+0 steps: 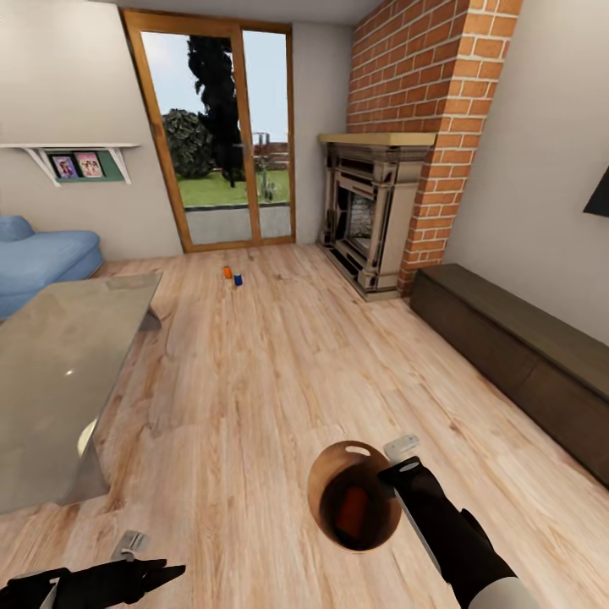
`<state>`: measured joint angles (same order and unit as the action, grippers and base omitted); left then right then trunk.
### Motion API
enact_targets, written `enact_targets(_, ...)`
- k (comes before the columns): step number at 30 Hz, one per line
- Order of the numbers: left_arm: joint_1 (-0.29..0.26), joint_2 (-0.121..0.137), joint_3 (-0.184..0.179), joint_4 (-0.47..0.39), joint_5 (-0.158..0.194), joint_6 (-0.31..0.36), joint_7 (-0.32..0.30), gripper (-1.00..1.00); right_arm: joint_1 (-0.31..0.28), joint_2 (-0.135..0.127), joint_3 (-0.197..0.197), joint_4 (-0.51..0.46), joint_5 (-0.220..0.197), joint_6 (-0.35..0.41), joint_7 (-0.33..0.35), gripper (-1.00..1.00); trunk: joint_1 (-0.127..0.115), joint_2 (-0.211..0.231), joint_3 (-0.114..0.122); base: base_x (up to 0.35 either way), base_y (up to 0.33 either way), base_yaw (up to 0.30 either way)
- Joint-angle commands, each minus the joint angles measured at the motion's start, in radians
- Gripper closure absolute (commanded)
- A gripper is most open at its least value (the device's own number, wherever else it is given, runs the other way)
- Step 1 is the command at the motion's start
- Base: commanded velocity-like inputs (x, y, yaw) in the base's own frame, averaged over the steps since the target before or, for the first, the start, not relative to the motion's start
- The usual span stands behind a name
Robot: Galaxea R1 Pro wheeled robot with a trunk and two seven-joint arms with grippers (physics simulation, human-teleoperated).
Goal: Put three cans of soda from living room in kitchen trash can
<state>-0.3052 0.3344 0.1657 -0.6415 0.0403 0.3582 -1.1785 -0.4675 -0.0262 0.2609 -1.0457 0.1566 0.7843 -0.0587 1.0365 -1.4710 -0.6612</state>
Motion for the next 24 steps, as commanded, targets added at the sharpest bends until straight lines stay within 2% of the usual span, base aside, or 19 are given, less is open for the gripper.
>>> enact_targets(1,0.000,0.000,0.000,0.000,0.000,0.000,0.000,-1.00,0.000,0.000,0.000,-0.001,-0.005,0.000,0.005,1.00,0.000,0.000,0.000,0.318,-0.109,0.021)
enact_targets(11,0.000,0.000,0.000,0.000,0.000,0.000,-0.001,-1.00,0.000,0.000,0.000,-0.001,-0.005,0.000,0.005,1.00,0.000,0.000,0.000,0.337,-0.105,0.005)
enact_targets(20,0.000,0.000,0.000,0.000,0.000,0.000,-0.001,-1.00,0.000,0.000,0.000,-0.001,-0.005,0.000,0.005,1.00,0.000,0.000,0.000,0.347,-0.013,0.000)
enact_targets(24,0.000,0.000,0.000,0.000,0.000,0.000,-0.001,-1.00,0.000,0.000,0.000,-0.001,-0.005,0.000,0.005,1.00,0.000,0.000,0.000,0.348,-0.001,0.107)
